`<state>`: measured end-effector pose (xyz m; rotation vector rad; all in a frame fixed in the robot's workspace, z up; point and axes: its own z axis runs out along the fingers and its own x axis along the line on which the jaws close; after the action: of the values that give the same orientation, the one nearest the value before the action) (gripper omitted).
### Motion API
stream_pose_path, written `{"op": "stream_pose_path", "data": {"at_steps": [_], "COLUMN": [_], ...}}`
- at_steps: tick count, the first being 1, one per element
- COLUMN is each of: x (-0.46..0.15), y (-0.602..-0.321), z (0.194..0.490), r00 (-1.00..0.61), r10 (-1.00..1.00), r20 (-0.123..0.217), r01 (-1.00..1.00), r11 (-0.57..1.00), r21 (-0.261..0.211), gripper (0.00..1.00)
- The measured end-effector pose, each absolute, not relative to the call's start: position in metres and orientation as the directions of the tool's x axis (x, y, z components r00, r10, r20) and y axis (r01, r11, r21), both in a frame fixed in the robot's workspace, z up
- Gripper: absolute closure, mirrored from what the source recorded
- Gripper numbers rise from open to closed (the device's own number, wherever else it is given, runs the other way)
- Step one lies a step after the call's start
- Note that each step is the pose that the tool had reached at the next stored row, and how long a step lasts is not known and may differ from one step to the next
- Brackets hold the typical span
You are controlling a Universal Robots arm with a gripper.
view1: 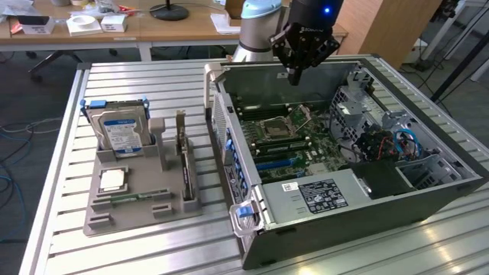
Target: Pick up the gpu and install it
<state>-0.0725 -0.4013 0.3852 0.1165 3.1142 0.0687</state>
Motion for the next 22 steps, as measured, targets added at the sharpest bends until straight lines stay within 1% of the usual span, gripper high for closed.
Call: {"op": "stream_pose_path", "data": {"at_steps": [7,15,22], "x": [-0.068,-0.034,-0.032], "y": [-0.408,-0.409,-0.409], "z": [0.373,0.370,0.370], "r00": [-0.997,-0.997,-0.997], "r10": [0.075,0.075,0.075], "r20": [-0.023,-0.023,-0.023], "r01": [0.074,0.074,0.074], "r11": [0.996,0.996,0.996], "r21": [0.045,0.045,0.045], "gripper": [0.90,0.90,0.90]}}
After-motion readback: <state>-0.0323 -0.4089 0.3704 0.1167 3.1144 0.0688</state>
